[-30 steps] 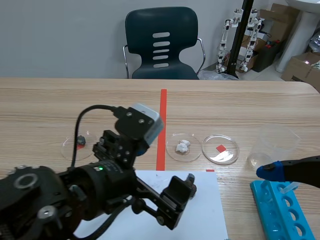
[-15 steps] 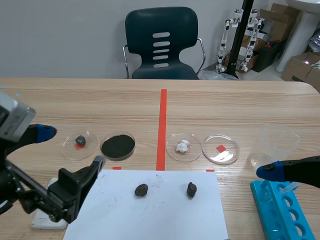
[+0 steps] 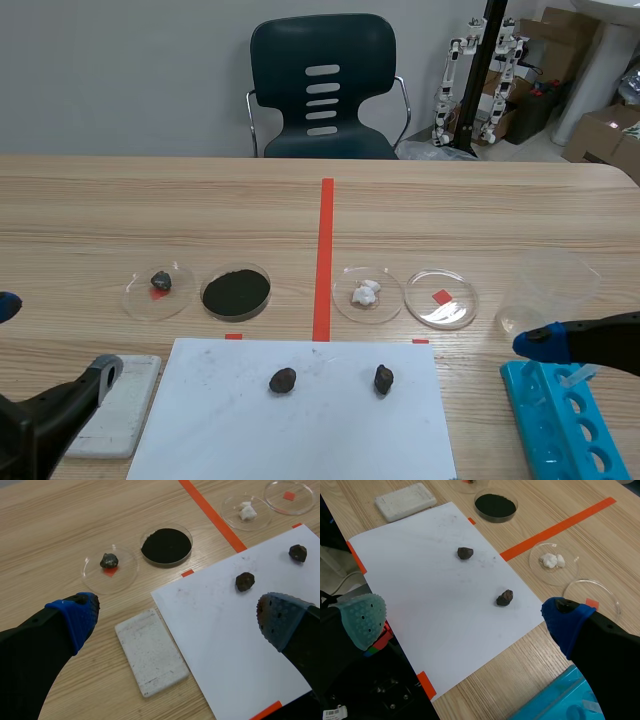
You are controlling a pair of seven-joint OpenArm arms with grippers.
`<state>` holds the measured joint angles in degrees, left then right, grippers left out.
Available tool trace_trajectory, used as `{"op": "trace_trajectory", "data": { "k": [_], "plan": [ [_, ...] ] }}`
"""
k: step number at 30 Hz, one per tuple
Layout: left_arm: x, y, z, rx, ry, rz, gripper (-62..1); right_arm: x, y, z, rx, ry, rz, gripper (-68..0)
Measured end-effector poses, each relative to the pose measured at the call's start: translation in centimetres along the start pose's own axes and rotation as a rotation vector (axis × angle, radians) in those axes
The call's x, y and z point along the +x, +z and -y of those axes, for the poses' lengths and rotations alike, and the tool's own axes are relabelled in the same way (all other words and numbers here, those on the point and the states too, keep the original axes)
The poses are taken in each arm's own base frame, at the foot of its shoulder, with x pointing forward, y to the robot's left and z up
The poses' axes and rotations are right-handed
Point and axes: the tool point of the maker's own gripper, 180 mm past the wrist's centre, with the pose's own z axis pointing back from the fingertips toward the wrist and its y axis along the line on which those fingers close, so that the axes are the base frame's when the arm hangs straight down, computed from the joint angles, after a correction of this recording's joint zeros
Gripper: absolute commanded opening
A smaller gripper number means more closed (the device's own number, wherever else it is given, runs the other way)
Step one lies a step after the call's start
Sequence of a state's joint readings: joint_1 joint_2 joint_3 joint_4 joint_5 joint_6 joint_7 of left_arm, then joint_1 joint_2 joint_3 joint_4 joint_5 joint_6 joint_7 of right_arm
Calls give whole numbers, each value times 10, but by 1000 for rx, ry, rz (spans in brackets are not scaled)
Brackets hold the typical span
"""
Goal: Return to the home posture
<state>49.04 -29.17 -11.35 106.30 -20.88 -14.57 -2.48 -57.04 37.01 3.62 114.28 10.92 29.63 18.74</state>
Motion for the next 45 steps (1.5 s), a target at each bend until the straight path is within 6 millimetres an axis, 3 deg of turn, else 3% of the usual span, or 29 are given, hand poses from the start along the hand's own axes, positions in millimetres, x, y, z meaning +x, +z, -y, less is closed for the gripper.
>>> {"op": "trace_trajectory", "data": {
  "k": [9,13,18,45],
  "plan": [
    [-7,13,-3,-11,6,-30,14,0,0,0,0,0,0,4],
    [5,17,4,-26,10,24,14,0,0,0,0,0,0,4],
    [15,16,9,-40,1,47,14,0,0,0,0,0,0,4],
    [15,16,9,-39,3,47,14,0,0,0,0,0,0,4]
  ]
}}
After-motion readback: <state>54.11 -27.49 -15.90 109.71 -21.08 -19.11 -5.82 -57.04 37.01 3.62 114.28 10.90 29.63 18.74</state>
